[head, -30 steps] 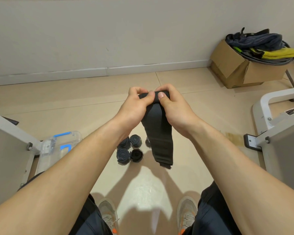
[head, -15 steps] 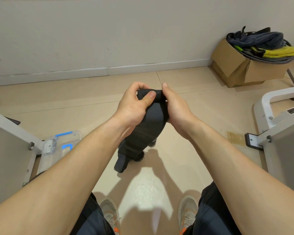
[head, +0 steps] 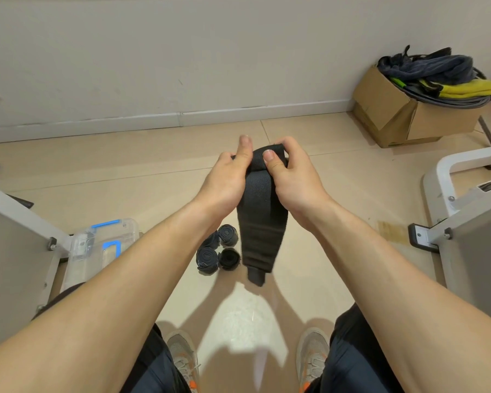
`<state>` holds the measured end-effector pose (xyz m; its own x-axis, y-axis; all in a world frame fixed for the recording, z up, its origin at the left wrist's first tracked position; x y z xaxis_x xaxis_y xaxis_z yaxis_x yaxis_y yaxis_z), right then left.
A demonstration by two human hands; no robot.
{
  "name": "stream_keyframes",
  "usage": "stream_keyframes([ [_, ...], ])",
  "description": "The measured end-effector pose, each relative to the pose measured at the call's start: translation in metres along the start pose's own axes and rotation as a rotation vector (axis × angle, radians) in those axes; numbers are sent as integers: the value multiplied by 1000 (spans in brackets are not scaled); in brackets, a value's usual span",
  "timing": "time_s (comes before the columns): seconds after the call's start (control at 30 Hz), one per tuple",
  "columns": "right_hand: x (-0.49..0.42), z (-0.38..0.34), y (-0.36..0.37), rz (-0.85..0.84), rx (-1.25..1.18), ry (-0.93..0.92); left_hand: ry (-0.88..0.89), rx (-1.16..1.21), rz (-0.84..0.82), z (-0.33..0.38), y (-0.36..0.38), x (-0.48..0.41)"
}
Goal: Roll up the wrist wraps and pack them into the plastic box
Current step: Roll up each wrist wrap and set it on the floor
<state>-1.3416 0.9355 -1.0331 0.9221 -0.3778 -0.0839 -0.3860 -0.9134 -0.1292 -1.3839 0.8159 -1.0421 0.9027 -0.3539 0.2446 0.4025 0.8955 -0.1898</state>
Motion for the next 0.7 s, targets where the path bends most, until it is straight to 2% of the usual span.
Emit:
stream_keyframes([
  [0.13,2,-1,5,-65,-24,43,53,96,30,1,-1,3],
  [0.3,2,3,7,-95,-237,217,132,152,40,4,-7,3],
  [0.37,2,7,9,-109,-189,235,183,154,39,6,-9,1],
  [0.43,3,6,12,-107,-122,218,213,150,20,7,-9,0],
  [0.53,0,5,10,-68,-165,164,242,161,-22,9,-8,1],
  [0.7,0,3,4,-51,-235,130,120,237,-81,9,-5,2],
])
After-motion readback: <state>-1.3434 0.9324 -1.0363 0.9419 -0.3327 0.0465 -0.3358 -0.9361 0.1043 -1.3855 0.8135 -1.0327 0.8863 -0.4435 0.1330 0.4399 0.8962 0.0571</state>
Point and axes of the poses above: each hand's wrist, its own x-axis away from the middle knuckle, its own y-axis out of the palm, z = x × y, the point moved 6 cm from there along -x, towards the middle knuckle, and after that the axes turned 5 degrees about -x, right-handed, at the moved point
